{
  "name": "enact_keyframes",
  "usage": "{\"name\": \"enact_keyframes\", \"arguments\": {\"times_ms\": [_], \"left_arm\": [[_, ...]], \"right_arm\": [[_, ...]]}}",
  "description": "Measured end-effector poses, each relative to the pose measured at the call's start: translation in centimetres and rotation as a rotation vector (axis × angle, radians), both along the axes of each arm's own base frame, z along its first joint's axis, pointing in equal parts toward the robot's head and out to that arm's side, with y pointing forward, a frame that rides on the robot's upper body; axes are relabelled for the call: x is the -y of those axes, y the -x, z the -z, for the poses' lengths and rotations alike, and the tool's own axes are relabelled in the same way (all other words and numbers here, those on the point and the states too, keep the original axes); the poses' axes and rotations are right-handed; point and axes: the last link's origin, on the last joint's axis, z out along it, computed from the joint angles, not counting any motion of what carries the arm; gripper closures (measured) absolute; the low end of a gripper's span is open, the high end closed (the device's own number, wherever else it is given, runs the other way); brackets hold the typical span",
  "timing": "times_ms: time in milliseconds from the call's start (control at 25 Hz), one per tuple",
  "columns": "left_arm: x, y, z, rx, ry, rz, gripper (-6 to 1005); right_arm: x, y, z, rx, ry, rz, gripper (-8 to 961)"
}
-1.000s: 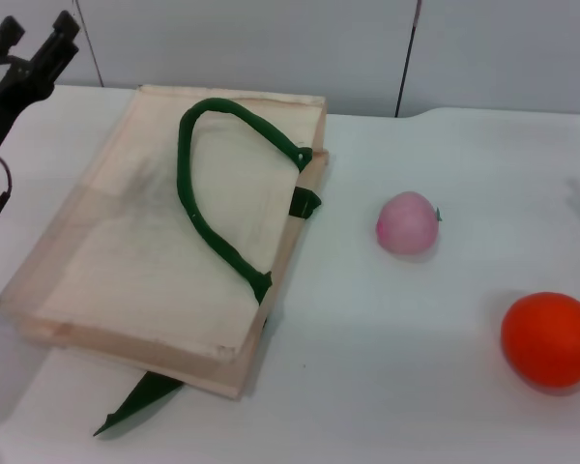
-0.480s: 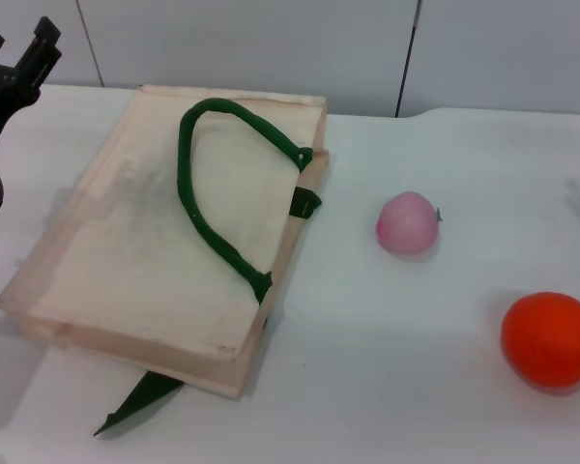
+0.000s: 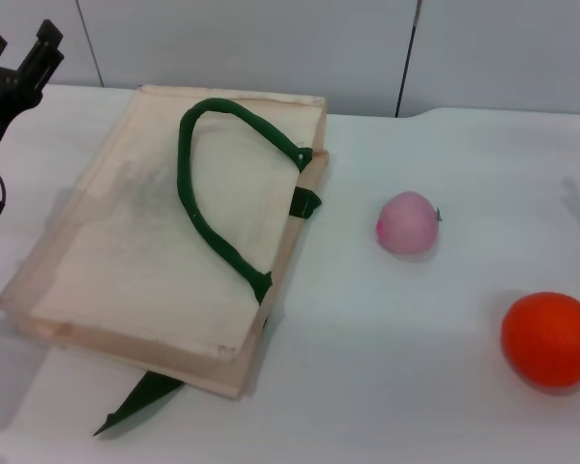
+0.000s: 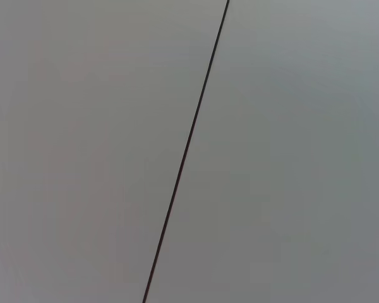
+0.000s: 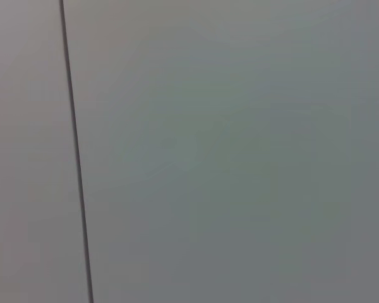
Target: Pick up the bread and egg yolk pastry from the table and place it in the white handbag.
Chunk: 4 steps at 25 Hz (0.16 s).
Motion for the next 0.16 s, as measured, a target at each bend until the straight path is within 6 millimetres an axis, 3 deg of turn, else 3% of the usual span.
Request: {"name": "enact_keyframes", "arguments": {"times_ms": [160], "left_arm": [[0.11, 0.08, -0.11, 0.005, -0.006, -0.001, 121]], "right_arm": [[-0.05, 0.06, 0.00, 0.001, 0.000, -0.001, 59]]}}
